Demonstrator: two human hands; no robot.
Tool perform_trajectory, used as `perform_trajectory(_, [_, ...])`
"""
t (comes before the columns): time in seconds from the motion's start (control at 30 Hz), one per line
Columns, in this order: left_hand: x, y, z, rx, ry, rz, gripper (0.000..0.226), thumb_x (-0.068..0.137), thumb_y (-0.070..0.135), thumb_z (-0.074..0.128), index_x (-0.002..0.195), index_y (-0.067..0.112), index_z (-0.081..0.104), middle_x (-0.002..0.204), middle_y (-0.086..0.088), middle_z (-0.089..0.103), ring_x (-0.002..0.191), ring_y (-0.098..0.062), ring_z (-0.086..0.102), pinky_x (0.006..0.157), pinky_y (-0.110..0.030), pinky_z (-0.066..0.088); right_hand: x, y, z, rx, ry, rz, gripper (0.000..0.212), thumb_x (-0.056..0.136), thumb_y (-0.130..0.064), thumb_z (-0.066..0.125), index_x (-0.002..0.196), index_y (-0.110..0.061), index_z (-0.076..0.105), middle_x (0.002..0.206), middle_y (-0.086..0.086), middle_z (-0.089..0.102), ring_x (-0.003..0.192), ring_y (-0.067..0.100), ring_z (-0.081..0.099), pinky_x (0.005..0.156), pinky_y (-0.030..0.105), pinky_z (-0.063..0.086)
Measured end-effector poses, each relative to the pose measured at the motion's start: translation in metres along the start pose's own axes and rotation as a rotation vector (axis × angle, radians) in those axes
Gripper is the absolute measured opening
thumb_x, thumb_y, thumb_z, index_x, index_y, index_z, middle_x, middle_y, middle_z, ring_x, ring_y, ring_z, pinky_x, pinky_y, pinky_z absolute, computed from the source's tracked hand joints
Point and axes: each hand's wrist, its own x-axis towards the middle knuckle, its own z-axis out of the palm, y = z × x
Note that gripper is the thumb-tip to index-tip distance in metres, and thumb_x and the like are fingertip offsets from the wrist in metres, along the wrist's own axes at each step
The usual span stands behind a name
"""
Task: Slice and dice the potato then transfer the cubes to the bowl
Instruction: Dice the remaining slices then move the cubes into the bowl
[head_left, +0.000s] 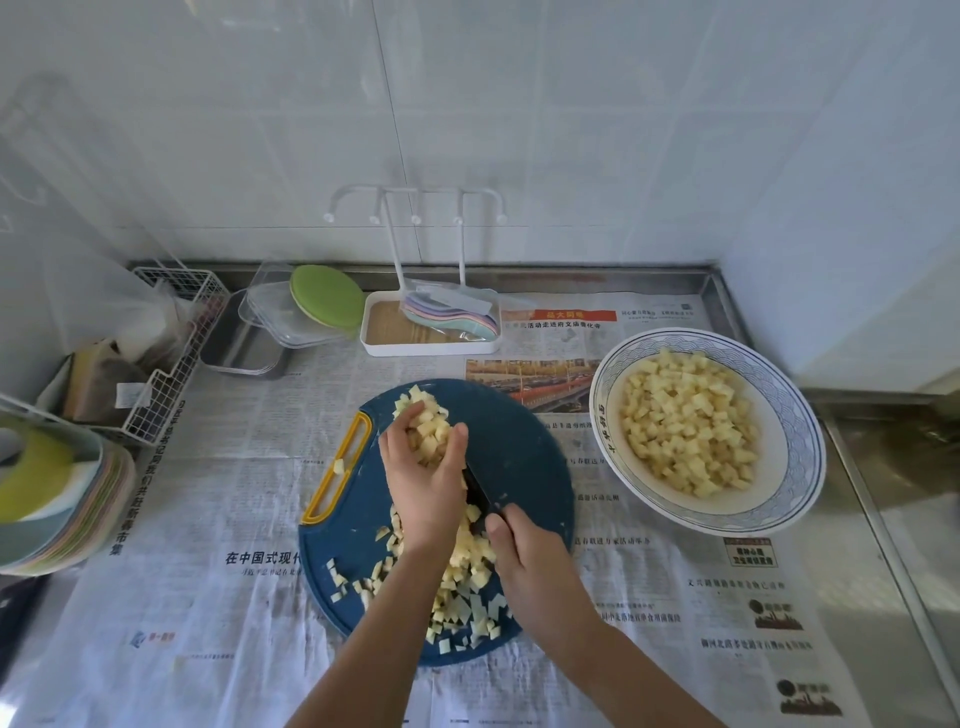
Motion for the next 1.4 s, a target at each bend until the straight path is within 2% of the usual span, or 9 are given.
perform_trajectory(0.4, [-0.017, 0.054, 0.009, -0.147, -0.013, 0.101, 0.039, 0.084, 0.025, 0.071, 0.119, 0.027, 0.055, 0.115, 0.008, 0.053, 0.099, 0.003, 0.054, 0.075, -0.004, 0.041, -0.025, -0.025, -0.038, 0.056, 0.108, -0.069, 0.032, 0.102, -0.04, 0.033, 0.076, -0.023, 0.041, 0.055, -0.004, 0.038, 0.046, 0.009, 0.034, 0.048, 0.026, 0.026])
perform_trajectory(0.63, [-0.032, 0.099, 0.073, -0.176, -0.22, 0.201, 0.038, 0.081, 0.033, 0.072, 0.114, 0.037, 0.054, 0.117, 0.008, 0.055, 0.109, -0.008, 0.055, 0.094, -0.031, 0.048, -0.036, -0.011, -0.094, 0.177, 0.339, -0.009, 0.043, 0.092, -0.058, 0.031, 0.074, -0.021, 0.044, 0.054, -0.004, 0.037, 0.049, 0.02, 0.034, 0.051, 0.043, 0.031])
perform_trajectory(0.73, [-0.046, 0.117, 0.114, -0.176, -0.343, 0.246, 0.037, 0.084, 0.029, 0.071, 0.117, 0.032, 0.054, 0.118, 0.01, 0.053, 0.109, 0.001, 0.051, 0.092, -0.019, 0.043, -0.042, 0.003, -0.125, 0.183, 0.441, 0.072, 0.038, 0.092, -0.058, 0.032, 0.075, -0.027, 0.047, 0.052, -0.007, 0.041, 0.047, 0.012, 0.036, 0.05, 0.036, 0.031])
perform_trajectory(0.8, [-0.057, 0.123, 0.142, -0.151, -0.42, 0.267, 0.04, 0.085, 0.033, 0.069, 0.121, 0.031, 0.052, 0.12, 0.015, 0.049, 0.106, 0.014, 0.046, 0.083, -0.003, 0.036, -0.045, 0.015, -0.146, 0.148, 0.495, 0.118, 0.034, 0.097, -0.05, 0.032, 0.078, -0.027, 0.048, 0.053, -0.005, 0.043, 0.046, 0.009, 0.036, 0.049, 0.031, 0.031])
perform_trajectory(0.87, [-0.067, 0.121, 0.168, -0.075, -0.474, 0.287, 0.043, 0.087, 0.04, 0.066, 0.125, 0.031, 0.048, 0.122, 0.017, 0.044, 0.1, 0.017, 0.045, 0.074, 0.0, 0.037, -0.046, 0.026, -0.163, 0.099, 0.53, 0.157, 0.032, 0.101, -0.043, 0.032, 0.077, -0.028, 0.047, 0.056, -0.004, 0.046, 0.045, 0.007, 0.038, 0.048, 0.024, 0.031])
perform_trajectory(1.0, [-0.077, 0.095, 0.207, 0.087, -0.508, 0.282, 0.052, 0.089, 0.056, 0.053, 0.129, 0.022, 0.046, 0.126, 0.007, 0.042, 0.11, -0.013, 0.052, 0.092, -0.036, 0.048, -0.043, 0.044, -0.178, 0.141, 0.578, 0.248, 0.035, 0.103, -0.039, 0.032, 0.079, -0.021, 0.051, 0.059, -0.001, 0.049, 0.05, 0.011, 0.042, 0.049, 0.027, 0.033])
perform_trajectory(1.1, [-0.074, 0.074, 0.222, 0.249, -0.522, 0.311, 0.051, 0.099, 0.047, 0.037, 0.139, 0.016, 0.043, 0.144, -0.002, 0.037, 0.132, -0.023, 0.037, 0.111, -0.045, 0.031, -0.042, 0.056, -0.18, 0.208, 0.612, 0.306, 0.036, 0.103, -0.039, 0.033, 0.08, -0.02, 0.053, 0.06, -0.002, 0.05, 0.051, 0.011, 0.043, 0.051, 0.03, 0.035])
perform_trajectory(1.23, [-0.067, 0.069, 0.222, 0.397, -0.556, 0.374, 0.052, 0.104, 0.035, 0.023, 0.152, 0.017, 0.019, 0.16, -0.001, 0.012, 0.148, -0.015, 0.001, 0.12, -0.036, -0.006, -0.044, 0.066, -0.182, 0.17, 0.611, 0.333, 0.036, 0.103, -0.039, 0.032, 0.082, -0.019, 0.054, 0.064, -0.001, 0.054, 0.054, 0.011, 0.048, 0.053, 0.03, 0.039])
perform_trajectory(1.4, [-0.068, 0.093, 0.223, 0.267, -0.796, 0.599, 0.055, 0.104, 0.043, 0.018, 0.154, 0.026, 0.005, 0.16, 0.013, -0.003, 0.144, 0.001, -0.012, 0.12, -0.031, -0.001, -0.05, 0.069, -0.182, 0.06, 0.544, 0.306, 0.033, 0.104, -0.039, 0.03, 0.081, -0.022, 0.048, 0.063, -0.003, 0.053, 0.053, 0.009, 0.047, 0.051, 0.022, 0.035])
